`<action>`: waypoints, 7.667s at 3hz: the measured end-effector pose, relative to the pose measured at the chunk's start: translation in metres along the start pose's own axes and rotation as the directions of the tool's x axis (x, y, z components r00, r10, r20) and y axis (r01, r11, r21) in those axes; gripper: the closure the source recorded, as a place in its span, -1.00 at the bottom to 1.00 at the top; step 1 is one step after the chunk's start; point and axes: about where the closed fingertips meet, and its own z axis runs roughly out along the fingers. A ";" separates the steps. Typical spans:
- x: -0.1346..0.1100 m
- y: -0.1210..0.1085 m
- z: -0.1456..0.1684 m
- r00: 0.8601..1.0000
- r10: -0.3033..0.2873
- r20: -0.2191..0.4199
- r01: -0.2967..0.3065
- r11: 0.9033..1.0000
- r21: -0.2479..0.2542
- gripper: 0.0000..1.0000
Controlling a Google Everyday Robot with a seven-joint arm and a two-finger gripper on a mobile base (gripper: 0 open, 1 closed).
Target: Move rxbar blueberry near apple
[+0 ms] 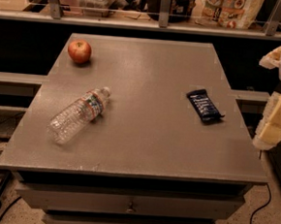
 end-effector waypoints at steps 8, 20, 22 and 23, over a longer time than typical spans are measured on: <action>-0.038 -0.076 0.066 0.884 0.200 0.421 -0.241 0.970 0.045 -1.00; -0.104 -0.121 0.090 0.847 0.240 0.473 -0.285 0.958 0.025 1.00; -0.136 -0.125 0.099 0.809 0.224 0.544 -0.260 0.966 -0.011 1.00; -0.189 -0.129 0.117 0.764 0.179 0.620 -0.191 0.980 -0.047 1.00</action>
Offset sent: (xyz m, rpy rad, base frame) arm 0.0402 -0.0050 -0.0284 0.2779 -0.1670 -0.0537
